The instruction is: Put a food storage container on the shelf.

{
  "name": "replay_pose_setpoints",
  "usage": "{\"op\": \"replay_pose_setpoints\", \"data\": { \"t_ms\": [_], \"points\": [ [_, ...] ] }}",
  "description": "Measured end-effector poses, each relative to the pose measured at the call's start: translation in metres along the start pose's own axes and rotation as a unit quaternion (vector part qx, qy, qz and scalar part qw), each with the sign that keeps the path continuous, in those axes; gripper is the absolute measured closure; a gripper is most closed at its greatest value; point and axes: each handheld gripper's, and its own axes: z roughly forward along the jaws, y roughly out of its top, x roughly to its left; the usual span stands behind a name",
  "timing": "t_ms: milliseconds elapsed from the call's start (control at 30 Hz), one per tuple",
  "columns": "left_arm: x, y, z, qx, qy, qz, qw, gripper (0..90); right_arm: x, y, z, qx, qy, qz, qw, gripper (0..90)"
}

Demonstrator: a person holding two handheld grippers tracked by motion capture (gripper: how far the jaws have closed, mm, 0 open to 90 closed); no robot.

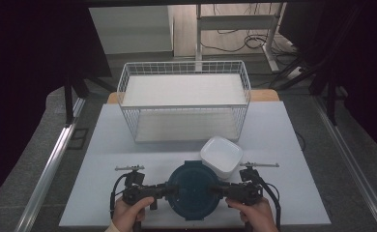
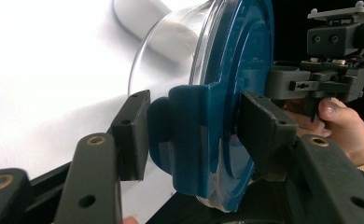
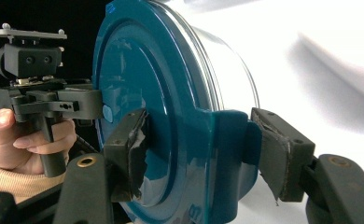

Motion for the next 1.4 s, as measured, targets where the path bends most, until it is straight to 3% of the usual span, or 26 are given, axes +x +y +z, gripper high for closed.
{"op": "replay_pose_setpoints", "data": {
  "t_ms": [233,600,1400],
  "points": [
    [-0.005,0.019,-0.004,-0.003,0.002,0.016,0.9999,46.1,0.006,0.020,-0.003,0.002,0.000,-0.011,0.9999,38.6],
    [-0.009,0.040,-0.012,-0.010,-0.002,0.019,0.9998,46.1,0.017,0.043,-0.005,-0.006,-0.003,-0.026,0.9996,38.5],
    [-0.030,0.100,-0.024,-0.025,0.003,0.051,0.9984,45.9,0.036,0.101,-0.016,-0.030,0.001,-0.054,0.9981,38.5]
  ]
}}
